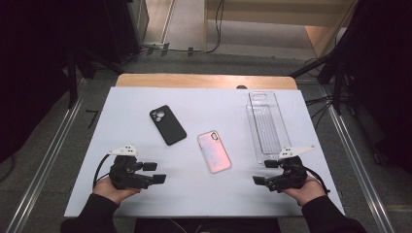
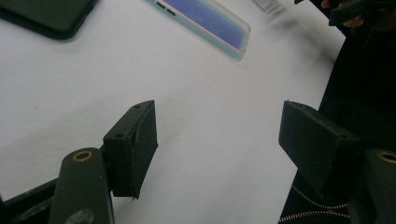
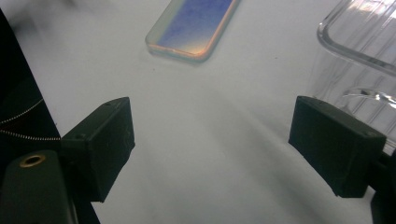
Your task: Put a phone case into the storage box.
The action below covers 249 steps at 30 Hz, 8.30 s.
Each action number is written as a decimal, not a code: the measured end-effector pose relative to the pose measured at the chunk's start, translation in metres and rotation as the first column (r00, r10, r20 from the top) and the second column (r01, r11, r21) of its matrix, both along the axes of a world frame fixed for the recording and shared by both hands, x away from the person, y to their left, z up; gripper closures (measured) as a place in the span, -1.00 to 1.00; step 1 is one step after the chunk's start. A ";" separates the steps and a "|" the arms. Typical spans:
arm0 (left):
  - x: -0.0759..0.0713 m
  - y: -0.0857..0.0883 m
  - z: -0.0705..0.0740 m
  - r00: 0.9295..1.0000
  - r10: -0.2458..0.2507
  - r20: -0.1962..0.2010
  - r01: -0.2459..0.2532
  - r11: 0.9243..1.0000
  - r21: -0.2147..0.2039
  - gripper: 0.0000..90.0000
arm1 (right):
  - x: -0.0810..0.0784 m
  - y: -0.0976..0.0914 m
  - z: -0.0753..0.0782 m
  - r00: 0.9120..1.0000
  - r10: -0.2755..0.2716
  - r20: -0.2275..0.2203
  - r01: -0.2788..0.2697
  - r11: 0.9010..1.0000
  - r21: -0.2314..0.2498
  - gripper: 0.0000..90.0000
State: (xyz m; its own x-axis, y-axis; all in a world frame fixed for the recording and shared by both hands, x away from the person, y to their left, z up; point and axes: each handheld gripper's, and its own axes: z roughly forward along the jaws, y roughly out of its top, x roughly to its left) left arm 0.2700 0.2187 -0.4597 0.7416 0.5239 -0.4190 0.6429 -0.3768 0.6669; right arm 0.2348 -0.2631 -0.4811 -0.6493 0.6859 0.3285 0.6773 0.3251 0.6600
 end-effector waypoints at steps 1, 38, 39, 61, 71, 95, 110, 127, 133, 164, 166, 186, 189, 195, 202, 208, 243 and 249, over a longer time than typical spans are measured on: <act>0.000 0.000 0.001 1.000 0.000 0.005 0.000 1.000 0.003 -0.37 | 0.001 -0.001 0.000 1.000 -0.009 -0.009 0.009 1.000 0.005 -0.73; 0.000 0.000 0.000 1.000 -0.019 0.009 0.019 1.000 -0.001 -0.37 | 0.001 0.001 -0.001 1.000 -0.023 -0.004 0.023 1.000 -0.018 -0.73; 0.000 0.000 0.000 1.000 -0.019 0.008 0.019 1.000 -0.001 -0.37 | 0.001 0.001 0.000 1.000 -0.022 -0.003 0.022 1.000 -0.019 -0.73; 0.001 0.000 0.000 1.000 -0.013 0.005 0.013 1.000 0.000 -0.37 | 0.004 0.012 0.003 1.000 0.009 0.004 -0.009 1.000 -0.024 -0.73; 0.001 0.000 0.000 1.000 -0.012 0.010 0.012 1.000 0.000 -0.37 | 0.007 0.024 0.011 1.000 0.003 0.017 -0.003 1.000 0.001 -0.73; 0.001 0.000 0.000 1.000 -0.008 0.020 0.008 1.000 0.002 -0.37 | 0.023 0.054 0.027 0.999 -0.044 -0.003 0.044 0.999 -0.018 -0.73; 0.001 0.000 0.000 1.000 -0.011 0.023 0.011 1.000 0.002 -0.37 | 0.038 0.065 0.033 0.994 -0.108 -0.007 0.108 0.994 -0.026 -0.73; 0.000 0.001 0.000 1.000 -0.007 0.021 0.007 1.000 -0.005 -0.37 | 0.062 0.093 0.037 0.983 -0.183 0.015 0.184 0.982 -0.043 -1.00; 0.001 0.001 0.000 1.000 -0.008 0.019 0.009 1.000 -0.004 -0.37 | 0.071 0.101 0.037 0.975 -0.222 0.012 0.222 0.974 -0.030 -1.00; 0.000 0.002 0.001 1.000 -0.009 0.019 0.009 1.000 -0.005 -0.37 | 0.094 0.160 0.021 0.967 -0.251 0.045 0.254 0.961 -0.106 -1.00; 0.000 0.003 0.001 1.000 -0.008 0.017 0.008 1.000 -0.005 -0.37 | 0.094 0.161 0.020 0.967 -0.251 0.046 0.255 0.961 -0.104 -1.00; 0.000 0.003 0.001 1.000 -0.012 0.020 0.012 1.000 -0.005 -0.37 | 0.095 0.162 0.000 0.967 -0.255 0.025 0.256 0.955 -0.151 -1.00; 0.000 0.003 0.001 1.000 -0.013 0.021 0.013 1.000 -0.005 -0.37 | 0.094 0.163 -0.006 0.967 -0.254 0.020 0.254 0.953 -0.162 -1.00; 0.000 0.003 0.001 1.000 -0.012 0.022 0.012 1.000 -0.006 -0.37 | 0.093 0.165 -0.015 0.967 -0.254 0.011 0.251 0.948 -0.194 -1.00; 0.000 0.003 0.001 1.000 -0.012 0.021 0.012 1.000 -0.007 -0.37 | 0.090 0.167 -0.024 0.967 -0.256 0.009 0.251 0.939 -0.234 -0.92; 0.000 0.003 0.001 1.000 -0.013 0.020 0.013 1.000 -0.005 -0.37 | 0.087 0.171 -0.027 0.968 -0.245 0.049 0.249 0.931 -0.266 -0.92; 0.001 0.002 0.001 1.000 -0.007 0.018 0.007 1.000 -0.005 -0.37 | 0.079 0.165 -0.031 0.965 -0.230 0.129 0.256 0.933 -0.254 -0.67; 0.002 0.003 0.001 1.000 -0.004 0.006 0.004 1.000 -0.006 -0.37 | 0.082 0.161 -0.027 0.969 -0.227 0.097 0.244 0.942 -0.231 -0.67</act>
State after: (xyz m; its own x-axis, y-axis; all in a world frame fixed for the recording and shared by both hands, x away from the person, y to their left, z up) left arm 0.2720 0.2214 -0.4590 0.7461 0.5188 -0.4173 0.6373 -0.3752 0.6731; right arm 0.3172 -0.1018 -0.5081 -0.4744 0.8750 0.0967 0.7101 0.3154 0.6295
